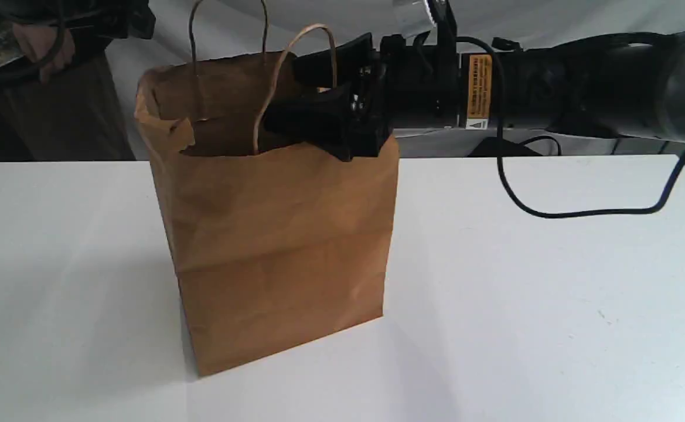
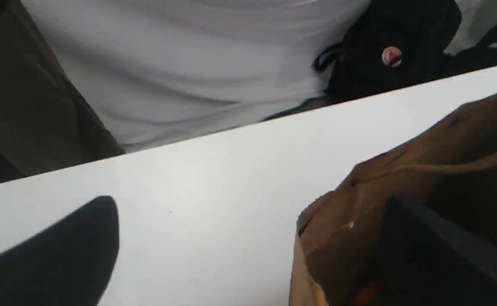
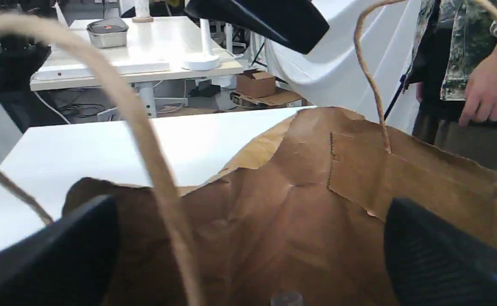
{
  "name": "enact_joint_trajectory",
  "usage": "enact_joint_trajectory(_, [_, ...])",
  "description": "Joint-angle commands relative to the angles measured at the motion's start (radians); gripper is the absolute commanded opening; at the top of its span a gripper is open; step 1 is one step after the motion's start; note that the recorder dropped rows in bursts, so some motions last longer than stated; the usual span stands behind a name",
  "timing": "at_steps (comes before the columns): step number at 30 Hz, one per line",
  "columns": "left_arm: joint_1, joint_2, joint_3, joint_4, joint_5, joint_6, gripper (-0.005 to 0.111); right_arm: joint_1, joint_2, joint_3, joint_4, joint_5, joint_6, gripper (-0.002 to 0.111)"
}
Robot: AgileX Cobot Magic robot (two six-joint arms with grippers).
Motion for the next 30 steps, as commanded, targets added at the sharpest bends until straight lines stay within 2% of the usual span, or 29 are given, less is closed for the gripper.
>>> enact_joint_trajectory(1, [-0.002, -0.039, 0.039, -0.008, -0.063, -0.013, 0.083, -0.036, -0.008, 0.002, -0.005, -0.023, 0.027, 0.082])
enact_joint_trajectory(5, [-0.002, -0.05, 0.065, -0.019, -0.077, -0.013, 0.083, -0.077, -0.008, 0.002, -0.017, -0.141, 0.028, 0.082])
enact_joint_trajectory(11, [-0.002, -0.05, 0.119, -0.027, -0.154, -0.013, 0.083, -0.107, -0.031, 0.027, -0.036, -0.141, 0.035, 0.084])
enact_joint_trajectory(18, [-0.002, -0.05, 0.177, -0.038, -0.216, -0.013, 0.083, -0.107, -0.127, 0.123, -0.045, -0.141, 0.002, 0.096])
enact_joint_trajectory(22, [-0.002, -0.056, 0.218, -0.059, -0.25, -0.013, 0.083, -0.107, -0.217, 0.209, -0.037, -0.141, -0.087, 0.096])
enact_joint_trajectory(30, [-0.002, -0.2, 0.457, -0.095, -0.528, -0.013, 0.083, -0.107, -0.41, 0.383, 0.026, -0.101, -0.216, 0.096])
